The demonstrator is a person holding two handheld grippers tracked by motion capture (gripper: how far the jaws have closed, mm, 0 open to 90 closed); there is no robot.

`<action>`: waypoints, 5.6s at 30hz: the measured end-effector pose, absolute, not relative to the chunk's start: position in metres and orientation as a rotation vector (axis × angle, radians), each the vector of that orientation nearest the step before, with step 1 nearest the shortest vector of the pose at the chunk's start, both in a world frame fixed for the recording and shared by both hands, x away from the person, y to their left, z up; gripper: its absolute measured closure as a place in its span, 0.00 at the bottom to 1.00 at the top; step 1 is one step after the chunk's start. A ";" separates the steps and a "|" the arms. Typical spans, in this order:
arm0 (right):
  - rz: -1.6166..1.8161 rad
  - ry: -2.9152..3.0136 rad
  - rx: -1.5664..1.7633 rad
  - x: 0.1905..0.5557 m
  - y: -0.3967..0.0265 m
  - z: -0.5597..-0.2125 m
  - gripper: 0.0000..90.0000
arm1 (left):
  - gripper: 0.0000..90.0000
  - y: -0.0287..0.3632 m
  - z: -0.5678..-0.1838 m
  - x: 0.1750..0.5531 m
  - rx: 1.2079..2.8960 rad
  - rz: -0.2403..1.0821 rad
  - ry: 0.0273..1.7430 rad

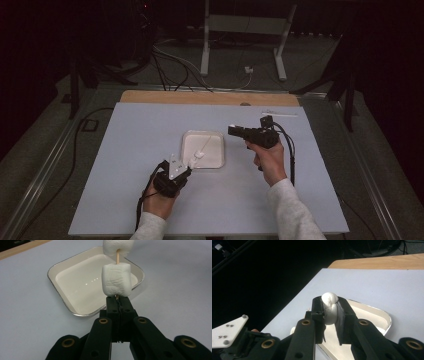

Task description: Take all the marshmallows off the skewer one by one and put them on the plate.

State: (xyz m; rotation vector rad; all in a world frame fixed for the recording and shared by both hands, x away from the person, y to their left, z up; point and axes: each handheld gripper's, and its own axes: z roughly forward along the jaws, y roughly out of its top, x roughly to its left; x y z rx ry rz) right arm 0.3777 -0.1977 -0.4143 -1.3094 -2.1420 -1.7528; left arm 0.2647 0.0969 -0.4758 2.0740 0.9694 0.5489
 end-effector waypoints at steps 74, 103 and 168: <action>-1.485 -2.207 -1.052 0.366 -0.097 -0.462 0.69 | 1.00 0.108 -0.475 0.269 2.011 0.482 0.992; -1.579 -2.157 -1.131 0.379 -0.146 -0.433 0.87 | 1.00 0.102 -0.476 0.265 2.082 0.522 0.887; -1.303 -2.485 -1.420 0.396 -0.131 -0.486 0.47 | 1.00 0.124 -0.476 0.271 1.996 0.467 0.989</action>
